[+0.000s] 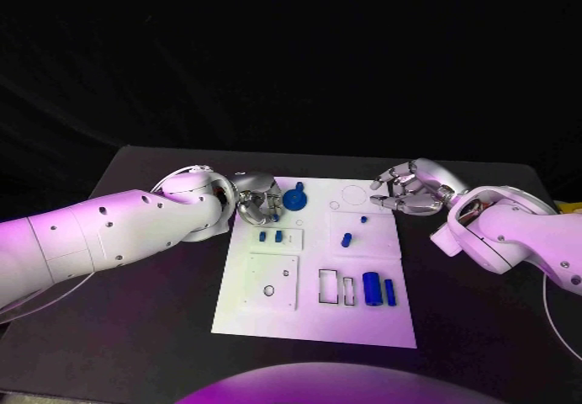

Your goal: Assemble the parts on the task board

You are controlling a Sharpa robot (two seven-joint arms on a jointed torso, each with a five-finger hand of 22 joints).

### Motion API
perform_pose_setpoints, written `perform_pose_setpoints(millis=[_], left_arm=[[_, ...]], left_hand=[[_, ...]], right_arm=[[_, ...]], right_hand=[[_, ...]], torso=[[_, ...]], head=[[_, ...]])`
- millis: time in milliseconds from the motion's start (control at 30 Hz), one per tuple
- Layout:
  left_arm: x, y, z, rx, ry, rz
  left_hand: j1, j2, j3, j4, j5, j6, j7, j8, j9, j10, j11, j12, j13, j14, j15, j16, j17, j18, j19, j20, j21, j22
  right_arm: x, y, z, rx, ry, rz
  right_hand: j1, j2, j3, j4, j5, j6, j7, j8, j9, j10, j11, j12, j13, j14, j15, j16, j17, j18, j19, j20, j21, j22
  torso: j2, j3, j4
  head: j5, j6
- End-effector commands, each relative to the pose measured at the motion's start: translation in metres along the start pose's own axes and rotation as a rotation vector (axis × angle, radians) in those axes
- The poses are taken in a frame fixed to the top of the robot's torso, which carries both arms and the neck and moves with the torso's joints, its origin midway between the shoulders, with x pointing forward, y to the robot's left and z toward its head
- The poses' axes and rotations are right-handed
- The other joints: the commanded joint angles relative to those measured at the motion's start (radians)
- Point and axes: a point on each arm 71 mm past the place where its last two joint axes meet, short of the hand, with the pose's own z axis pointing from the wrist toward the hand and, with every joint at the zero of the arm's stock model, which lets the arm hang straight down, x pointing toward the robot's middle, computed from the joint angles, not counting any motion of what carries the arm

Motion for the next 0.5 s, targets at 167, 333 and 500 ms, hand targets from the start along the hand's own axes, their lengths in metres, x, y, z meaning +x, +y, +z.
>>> perform_pose_setpoints(millis=[167,333,500], left_arm=[[0.0055,-0.0003,0.0017,0.002,0.037,0.0],[0.006,0.0,0.0011,0.008,0.042,-0.008],[0.0054,0.0011,0.0006,0.013,0.036,-0.019]], left_hand=[[-0.016,0.0,-0.001,-0.002,-0.001,0.005,0.002,-0.008,-0.001,0.001,0.007,-0.012,-0.003,0.0,0.001,0.0,-0.005,-0.007,-0.007,0.003,-0.001,-0.004],[-0.021,-0.001,-0.002,-0.001,0.0,0.006,0.002,-0.009,-0.001,0.001,0.007,-0.015,-0.003,-0.001,0.002,0.0,-0.007,-0.007,-0.009,0.004,-0.003,-0.005],[-0.038,-0.011,0.0,0.005,0.002,-0.006,0.003,-0.023,-0.006,-0.004,0.01,-0.033,-0.007,-0.009,0.004,-0.004,-0.024,-0.004,-0.024,0.007,-0.015,-0.018]], right_arm=[[0.001,0.0007,0.0001,-0.01,0.006,-0.006],[0.0009,0.0005,0.0001,-0.009,0.005,-0.006],[0.0004,0.0001,0.0001,-0.007,0.001,-0.009]], right_hand=[[-0.003,0.006,0.001,0.007,0.006,-0.007,-0.002,0.006,0.001,-0.003,-0.001,-0.005,0.0,0.05,-0.006,-0.006,0.036,0.017,-0.007,0.002,-0.003,0.098],[-0.003,0.006,0.001,0.007,0.006,-0.007,-0.002,0.006,0.001,-0.003,-0.001,-0.005,0.0,0.05,-0.006,-0.006,0.036,0.017,-0.007,0.002,-0.003,0.098],[-0.003,0.006,0.0,0.009,0.007,-0.008,-0.002,0.008,0.001,-0.004,-0.001,-0.006,-0.003,0.05,-0.006,-0.008,0.035,0.017,-0.006,0.002,-0.005,0.097]], torso=[[-0.001,0.0,-0.0005],[-0.001,0.0001,0.0008],[-0.002,-0.0003,0.0016]], head=[[-0.002,-0.004],[-0.003,-0.005],[-0.003,-0.004]])
